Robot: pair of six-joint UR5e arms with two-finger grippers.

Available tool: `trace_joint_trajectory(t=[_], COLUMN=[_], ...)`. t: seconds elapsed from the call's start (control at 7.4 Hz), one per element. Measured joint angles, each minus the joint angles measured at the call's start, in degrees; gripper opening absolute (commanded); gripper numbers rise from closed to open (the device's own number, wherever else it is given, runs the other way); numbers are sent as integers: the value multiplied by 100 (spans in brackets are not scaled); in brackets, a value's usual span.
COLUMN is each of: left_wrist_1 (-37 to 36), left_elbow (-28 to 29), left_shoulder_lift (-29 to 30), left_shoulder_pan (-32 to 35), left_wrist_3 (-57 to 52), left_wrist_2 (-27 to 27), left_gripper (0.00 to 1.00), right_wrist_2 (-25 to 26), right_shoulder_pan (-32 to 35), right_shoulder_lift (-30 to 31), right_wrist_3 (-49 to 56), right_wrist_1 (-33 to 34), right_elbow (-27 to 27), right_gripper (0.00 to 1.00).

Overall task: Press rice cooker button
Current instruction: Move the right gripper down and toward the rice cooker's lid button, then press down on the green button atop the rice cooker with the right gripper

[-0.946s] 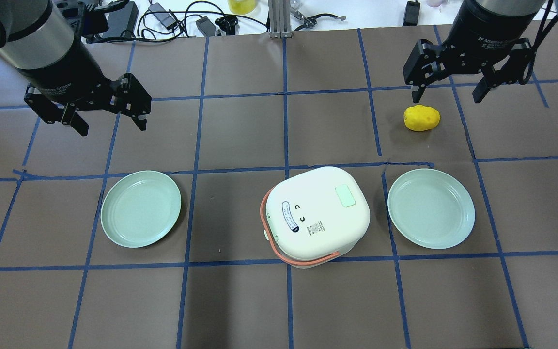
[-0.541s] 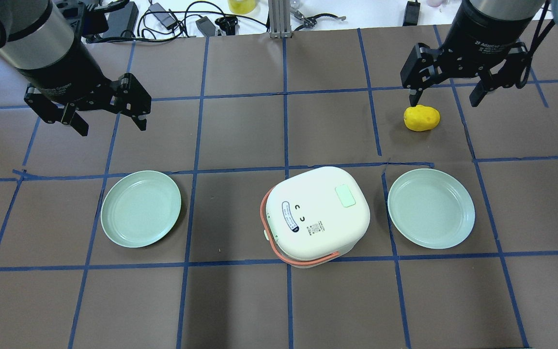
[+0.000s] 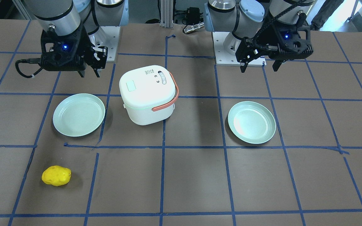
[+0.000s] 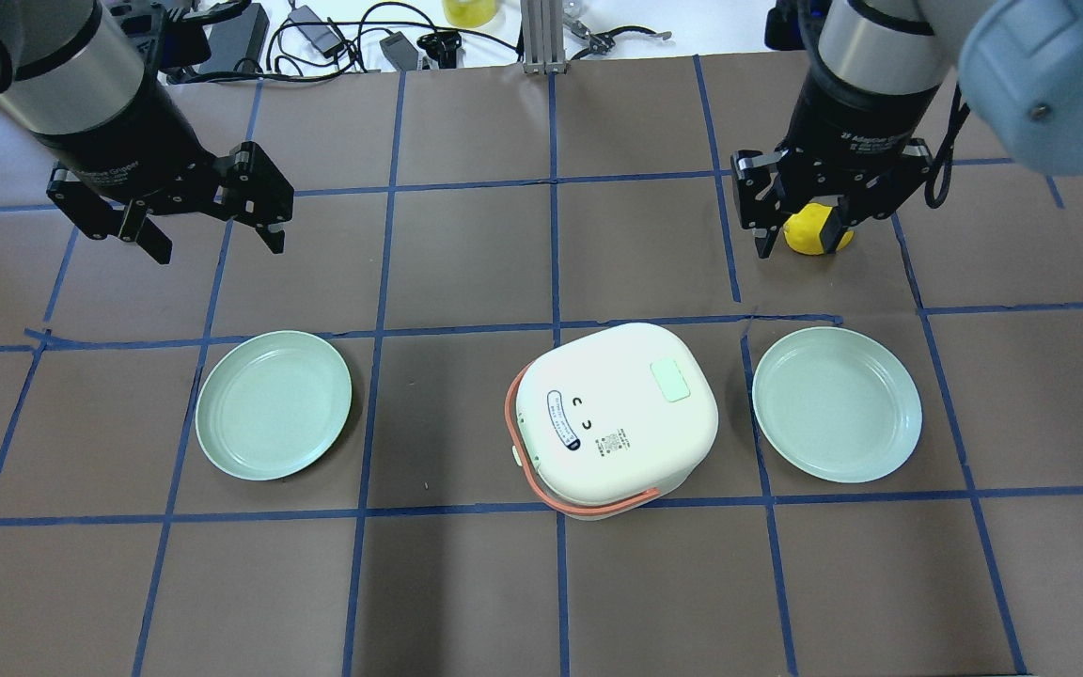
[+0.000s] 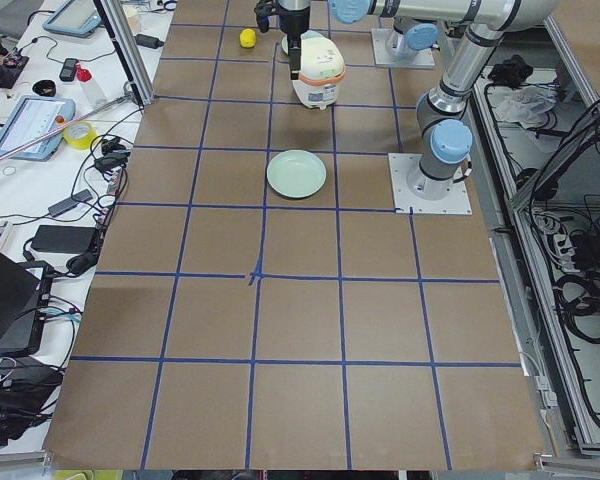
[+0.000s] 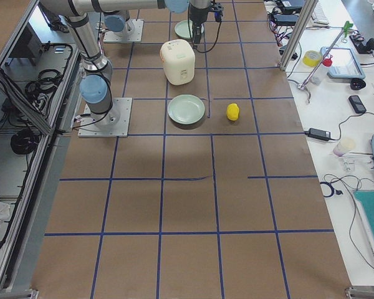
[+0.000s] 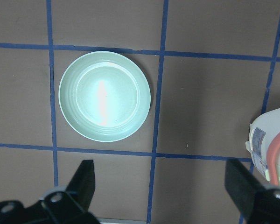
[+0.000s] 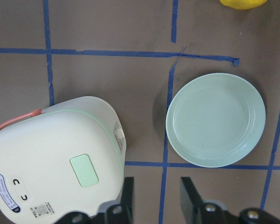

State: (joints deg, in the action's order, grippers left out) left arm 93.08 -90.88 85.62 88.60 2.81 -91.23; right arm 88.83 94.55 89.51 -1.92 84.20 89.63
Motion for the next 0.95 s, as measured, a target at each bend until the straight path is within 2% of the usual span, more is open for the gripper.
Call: trace_joint_trajectory(t=[0.14,0.41,0.95], left_wrist_1=[0,0,0], left_elbow=[0,0,0], left_shoulder_lift=[1,0,-2], left_shoulder_pan=[0,0,0], left_wrist_3=[0,0,0], left_wrist_2=[0,0,0], left_gripper=[100,100,100], right_wrist_2=[-181,-508,-597], right_shoulder_pan=[38,164,454], right_shoulder_lift=[-7,-24,-247], right_wrist_3=[4,3,-9], right_wrist_1=[1,112,804], right_elbow=[132,460,1009], right_gripper=[13,11,9])
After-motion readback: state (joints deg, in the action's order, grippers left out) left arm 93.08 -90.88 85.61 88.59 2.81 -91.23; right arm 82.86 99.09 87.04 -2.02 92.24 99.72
